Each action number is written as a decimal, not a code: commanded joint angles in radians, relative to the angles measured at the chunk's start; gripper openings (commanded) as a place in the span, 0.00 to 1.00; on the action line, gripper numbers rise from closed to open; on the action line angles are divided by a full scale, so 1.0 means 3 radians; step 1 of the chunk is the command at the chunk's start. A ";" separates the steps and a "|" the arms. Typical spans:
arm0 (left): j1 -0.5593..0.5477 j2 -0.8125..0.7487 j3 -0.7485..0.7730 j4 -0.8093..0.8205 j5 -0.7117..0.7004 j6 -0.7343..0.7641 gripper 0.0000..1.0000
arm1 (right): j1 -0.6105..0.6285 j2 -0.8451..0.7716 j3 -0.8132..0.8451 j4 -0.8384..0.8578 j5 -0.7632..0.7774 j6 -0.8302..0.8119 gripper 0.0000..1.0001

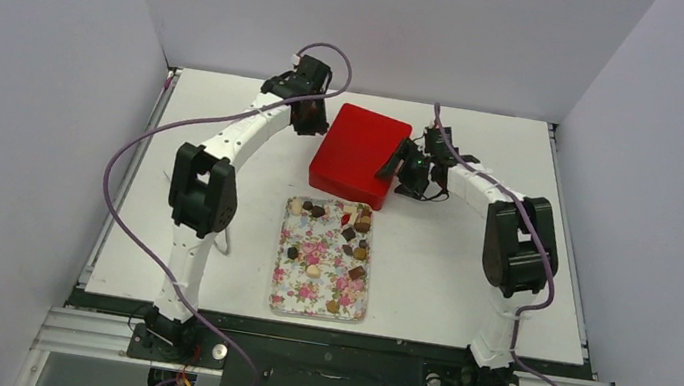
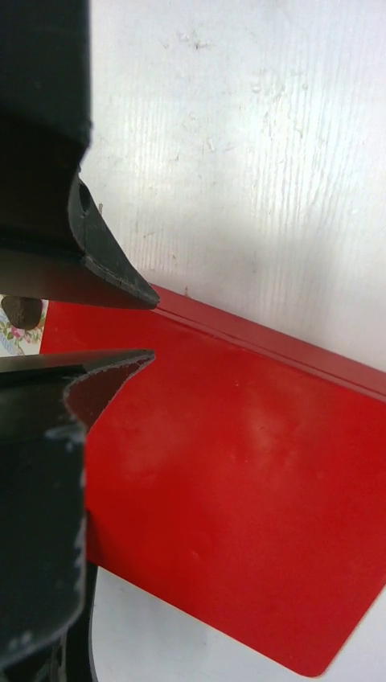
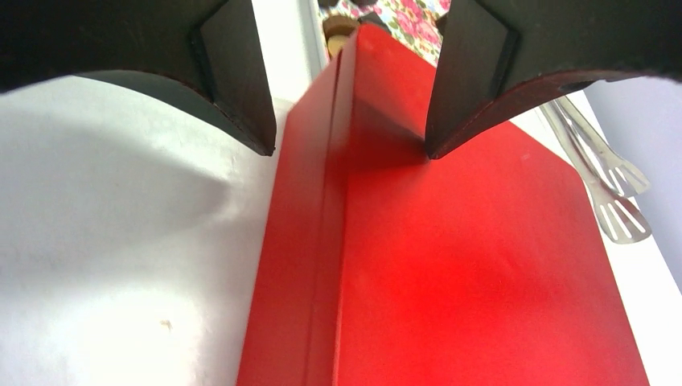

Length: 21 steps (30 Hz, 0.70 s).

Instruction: Pack the chocolate

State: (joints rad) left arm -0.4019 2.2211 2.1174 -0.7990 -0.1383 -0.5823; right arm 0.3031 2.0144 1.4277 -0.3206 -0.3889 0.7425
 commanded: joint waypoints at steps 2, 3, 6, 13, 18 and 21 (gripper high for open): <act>-0.0105 -0.0020 -0.0262 0.0184 0.0230 0.0131 0.21 | 0.0058 -0.0317 -0.0417 -0.0068 0.0209 -0.0108 0.61; -0.0113 -0.0016 -0.0362 0.0236 0.0238 0.0121 0.21 | 0.0081 -0.0330 -0.0450 -0.0065 0.0221 -0.0115 0.58; -0.0117 -0.0020 -0.0566 0.0322 0.0248 0.0048 0.19 | 0.0133 -0.0368 -0.0642 -0.0032 0.0275 -0.0120 0.50; -0.0123 0.0021 -0.0791 0.0386 0.0214 -0.0023 0.18 | 0.0168 -0.0360 -0.0941 0.0071 0.0342 -0.0098 0.29; -0.0120 0.0016 -0.0745 0.0340 0.0188 -0.0014 0.18 | 0.0162 -0.0345 -0.0951 0.0015 0.0425 -0.0117 0.15; -0.0121 0.0022 -0.0578 0.0252 0.0157 0.0042 0.18 | 0.0158 -0.0403 -0.0895 -0.0107 0.0502 -0.0169 0.15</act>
State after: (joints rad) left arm -0.4431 2.2093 1.9160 -0.6506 -0.0723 -0.5900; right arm 0.3389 1.8561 1.1984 -0.1761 -0.3641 0.7635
